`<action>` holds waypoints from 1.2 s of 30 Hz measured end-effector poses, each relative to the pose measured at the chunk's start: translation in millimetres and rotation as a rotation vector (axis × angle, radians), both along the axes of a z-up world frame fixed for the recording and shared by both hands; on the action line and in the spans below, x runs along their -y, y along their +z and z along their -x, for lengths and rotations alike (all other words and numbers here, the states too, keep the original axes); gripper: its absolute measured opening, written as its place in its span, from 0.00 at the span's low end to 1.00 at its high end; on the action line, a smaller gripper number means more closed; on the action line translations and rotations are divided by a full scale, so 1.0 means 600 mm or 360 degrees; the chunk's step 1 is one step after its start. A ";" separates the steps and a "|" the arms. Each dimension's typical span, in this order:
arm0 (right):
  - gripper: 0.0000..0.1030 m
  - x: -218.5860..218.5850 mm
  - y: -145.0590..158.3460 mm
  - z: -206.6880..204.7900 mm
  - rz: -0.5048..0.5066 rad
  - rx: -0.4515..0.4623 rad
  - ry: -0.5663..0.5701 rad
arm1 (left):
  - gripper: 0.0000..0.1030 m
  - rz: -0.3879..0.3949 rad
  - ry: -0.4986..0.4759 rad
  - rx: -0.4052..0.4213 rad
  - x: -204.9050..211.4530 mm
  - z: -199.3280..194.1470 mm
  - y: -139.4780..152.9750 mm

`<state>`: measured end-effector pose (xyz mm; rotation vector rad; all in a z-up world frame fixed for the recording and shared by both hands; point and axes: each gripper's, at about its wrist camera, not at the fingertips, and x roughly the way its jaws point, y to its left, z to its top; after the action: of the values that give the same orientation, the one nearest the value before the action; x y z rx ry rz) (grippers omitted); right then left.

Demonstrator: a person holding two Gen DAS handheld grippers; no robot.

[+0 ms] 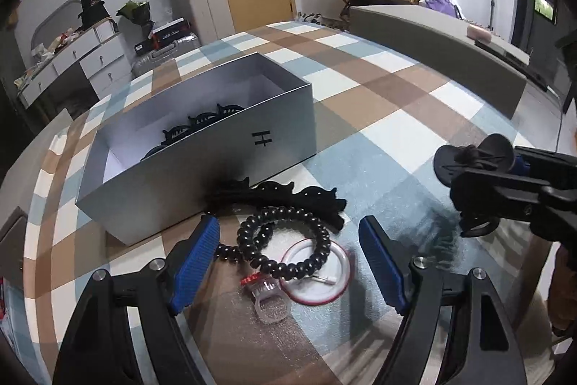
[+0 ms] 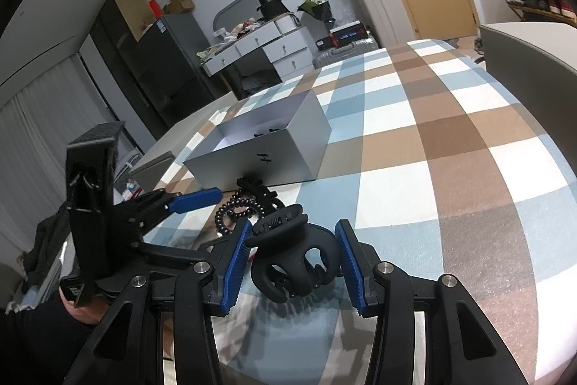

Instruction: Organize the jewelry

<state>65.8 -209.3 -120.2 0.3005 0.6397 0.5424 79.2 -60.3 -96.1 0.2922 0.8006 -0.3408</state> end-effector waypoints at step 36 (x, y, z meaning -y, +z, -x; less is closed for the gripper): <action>0.45 -0.002 0.002 0.001 -0.0002 -0.0006 0.0008 | 0.69 0.0082 -0.0153 -0.0140 0.013 0.010 -0.002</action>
<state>65.0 -208.1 -119.0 0.3016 0.6439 0.5469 73.1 -68.3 -97.3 0.2696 0.8643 -0.4666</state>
